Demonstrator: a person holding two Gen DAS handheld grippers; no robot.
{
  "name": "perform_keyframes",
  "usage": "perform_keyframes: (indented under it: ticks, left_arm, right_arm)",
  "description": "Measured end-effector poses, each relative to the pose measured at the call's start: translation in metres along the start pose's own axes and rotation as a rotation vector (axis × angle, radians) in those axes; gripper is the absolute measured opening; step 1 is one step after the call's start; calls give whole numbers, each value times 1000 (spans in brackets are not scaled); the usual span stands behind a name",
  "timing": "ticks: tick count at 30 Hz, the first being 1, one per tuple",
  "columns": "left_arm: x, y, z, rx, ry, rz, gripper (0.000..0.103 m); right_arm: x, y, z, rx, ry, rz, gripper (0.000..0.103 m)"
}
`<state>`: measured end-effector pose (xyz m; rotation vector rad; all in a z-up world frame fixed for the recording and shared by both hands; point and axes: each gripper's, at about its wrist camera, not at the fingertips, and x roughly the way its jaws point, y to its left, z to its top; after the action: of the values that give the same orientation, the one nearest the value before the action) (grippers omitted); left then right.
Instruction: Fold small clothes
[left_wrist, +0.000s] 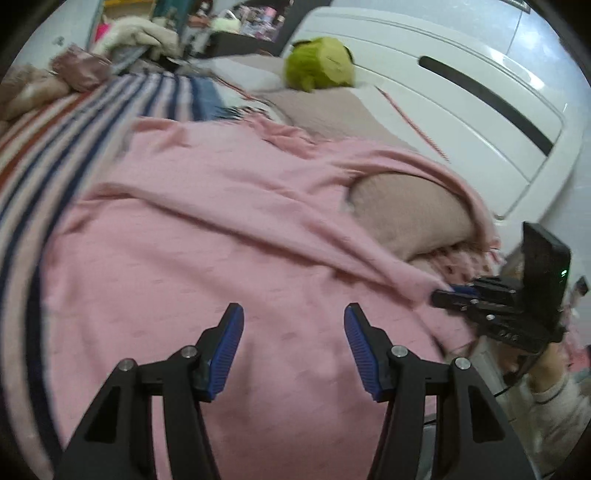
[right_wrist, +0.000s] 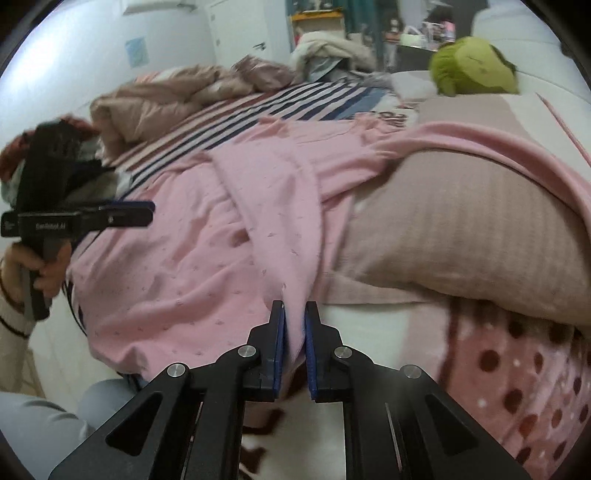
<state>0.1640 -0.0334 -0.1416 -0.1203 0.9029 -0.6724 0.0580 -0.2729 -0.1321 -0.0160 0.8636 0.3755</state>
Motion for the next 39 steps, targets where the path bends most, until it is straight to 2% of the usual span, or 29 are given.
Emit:
perform_keyframes:
  ticks: [1,3,4,6,8,10,11,13,14,16,19,22,25,27,29,31,34,35,36,37,39]
  left_arm:
    - [12,-6,6,-12,19,-37,52]
    - [31,-12,15,-32,50,-86,52]
    - [41,-16,18,-43,66,-106,52]
    - [62,-20,26,-50,101,-114,52]
    - [81,-22,32,-62,127,-66,52]
    - [93,-18,37,-106,127,-57,49]
    - [95,-17,38,-120,119,-63,45]
    - [96,-19,40,-123,102,-38,11]
    - [95,-21,40,-115,93,-28,7]
    - [82,-26,40,-92,50,5,3]
    - [46,-35,42,-16,-45,55,2]
    - [15,-27,47,-8,-63,80,1]
    - [0,-8,47,-3,-52,178,1]
    - [0,9,42,-19,-20,198,2]
    - [5,24,34,-43,23,186,4]
    - [9,32,24,-65,46,156,21]
    - [8,31,11,-52,33,114,34]
    - [9,30,8,-53,35,95,39]
    - [10,30,5,-54,40,70,47]
    - [13,27,2,-54,47,35,49]
    - [17,20,1,-46,47,2,49]
  right_arm:
    - [-1,-4,-2,11,9,7,5]
    - [-1,-9,-7,0,17,-51,5]
    - [-1,-10,-10,-42,16,-144,6]
    - [-4,-10,-15,-89,0,-271,10]
    - [-12,-14,-17,-60,-30,-221,12]
    - [-19,-15,-19,-16,-66,-115,25]
    - [-21,-15,-20,-12,-76,-92,27]
    - [-21,-10,-22,-30,-89,-57,32]
    - [-20,-7,-22,-40,-92,-43,35]
    - [-18,-3,-25,-48,-94,-35,43]
    - [-16,3,-25,-66,-94,-22,43]
    - [-16,9,-21,-81,-99,26,43]
    - [-11,24,-16,-135,-98,43,47]
    - [-2,33,-15,-172,-81,37,47]
    - [6,41,-14,-186,-64,56,47]
    - [15,50,-12,-203,-54,48,47]
    - [22,56,-5,-227,-50,-43,45]
    - [25,54,-3,-220,-41,-53,42]
    - [28,51,2,-202,-28,-43,25]
    - [29,49,6,-183,-21,-13,6]
    - [24,45,13,-150,-35,29,6]
